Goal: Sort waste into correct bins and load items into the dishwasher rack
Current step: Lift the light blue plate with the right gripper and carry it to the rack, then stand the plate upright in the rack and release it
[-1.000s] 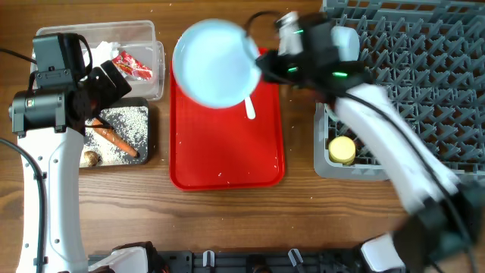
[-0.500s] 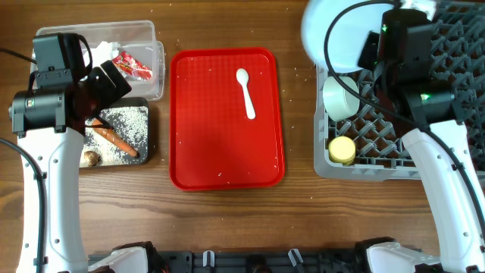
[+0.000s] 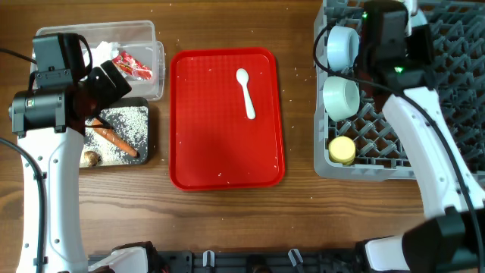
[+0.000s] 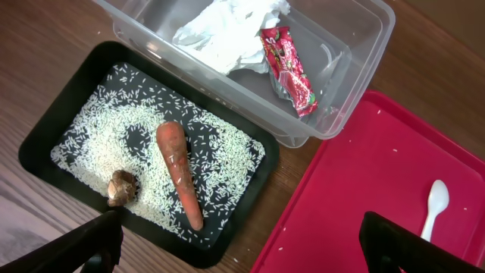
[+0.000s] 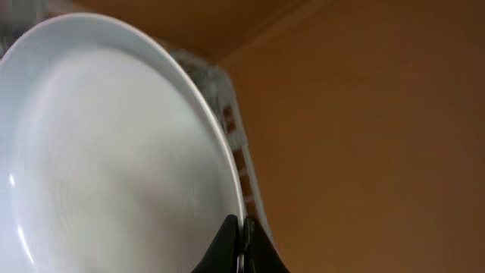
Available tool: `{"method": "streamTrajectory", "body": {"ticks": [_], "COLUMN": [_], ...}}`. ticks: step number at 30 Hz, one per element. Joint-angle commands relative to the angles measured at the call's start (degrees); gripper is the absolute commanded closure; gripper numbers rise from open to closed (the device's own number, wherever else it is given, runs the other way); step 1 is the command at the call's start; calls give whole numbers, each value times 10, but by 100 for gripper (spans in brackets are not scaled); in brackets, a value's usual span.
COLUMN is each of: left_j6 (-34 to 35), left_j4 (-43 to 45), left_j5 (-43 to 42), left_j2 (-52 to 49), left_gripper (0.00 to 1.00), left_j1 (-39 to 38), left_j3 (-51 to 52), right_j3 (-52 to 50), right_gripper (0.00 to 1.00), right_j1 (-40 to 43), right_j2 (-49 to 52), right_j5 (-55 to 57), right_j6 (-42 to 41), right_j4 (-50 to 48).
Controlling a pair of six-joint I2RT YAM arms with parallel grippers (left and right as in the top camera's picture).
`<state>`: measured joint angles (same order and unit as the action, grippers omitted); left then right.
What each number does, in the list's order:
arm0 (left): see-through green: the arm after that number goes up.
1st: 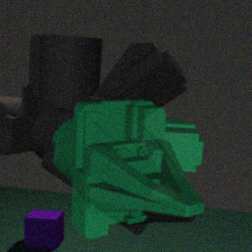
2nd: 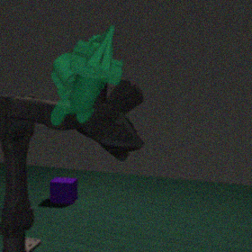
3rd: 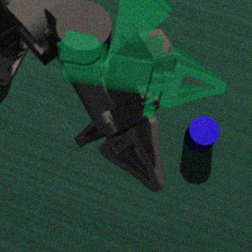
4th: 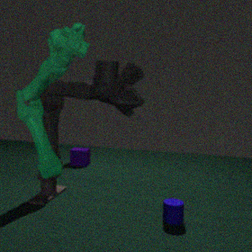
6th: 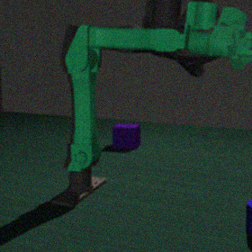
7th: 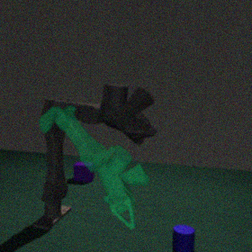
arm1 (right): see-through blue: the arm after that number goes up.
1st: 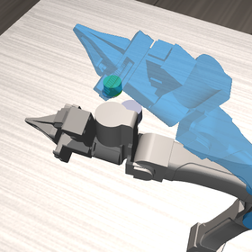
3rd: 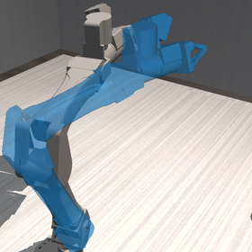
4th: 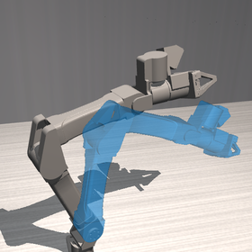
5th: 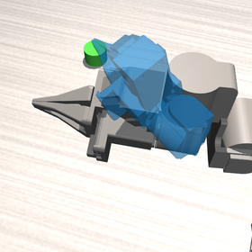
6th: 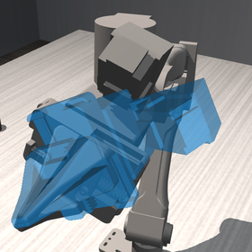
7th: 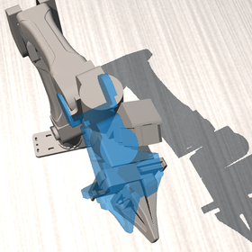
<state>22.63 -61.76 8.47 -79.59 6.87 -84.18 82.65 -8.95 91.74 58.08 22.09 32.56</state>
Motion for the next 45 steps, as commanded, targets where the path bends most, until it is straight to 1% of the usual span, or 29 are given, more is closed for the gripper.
{"method": "streamTrajectory", "body": {"ticks": [1,7,9,10,11,12,13,14,17,19,20,22,24,26,28,29,31,35,38,42,45], "left_j6": [5,5,5,5,5,5,5,5,5,5,5,5,5,5,5,5,5,5,5,5,5], "left_j4": [0,0,0,0,0,0,0,0,0,0,0,0,0,0,0,0,0,0,0,0,0], "left_j5": [-3,-3,-3,-3,-3,-3,-3,-3,-3,-3,-3,-3,-3,-3,-3,-3,-3,-3,-3,-3,-3], "left_j2": [5,5,5,5,5,5,5,5,5,5,5,5,5,5,5,5,5,5,5,5,5], "left_gripper": [0,0,0,0,0,0,0,0,0,0,0,0,0,0,0,0,0,0,0,0,0], "left_j1": [0,0,0,0,0,0,0,0,0,0,0,0,0,0,0,0,0,0,0,0,0], "left_j3": [-3,-3,-3,-3,-3,-3,-3,-3,-3,-3,-3,-3,-3,-3,-3,-3,-3,-3,-3,-3,-3], "right_j3": [1,-14,-18,-18,-18,-18,-18,-18,-16,-10,-1,19,38,38,38,32,14,13,14,20,57], "right_gripper": [96,96,96,87,73,56,25,0,0,0,0,0,0,0,0,0,0,0,0,1,1], "right_j1": [10,19,19,19,19,19,19,19,19,16,12,-1,-21,-41,-59,-71,-116,-191,-227,-229,-229], "right_j2": [32,59,60,60,60,60,60,60,57,51,41,23,-3,-27,-31,-28,-13,46,103,152,168], "right_j5": [30,3,-40,-65,-78,-85,-84,-84,-85,-90,-125,-208,-359,-535,-644,-682,-687,-611,-598,-642,-643], "right_j6": [32,32,32,32,31,17,-6,-32,-128,-157,-183,-229,-290,-352,-408,-436,-450,-445,-431,-431,-417], "right_j4": [23,23,24,27,29,29,29,29,35,51,71,101,116,99,80,55,-16,-38,-26,-7,66]}}
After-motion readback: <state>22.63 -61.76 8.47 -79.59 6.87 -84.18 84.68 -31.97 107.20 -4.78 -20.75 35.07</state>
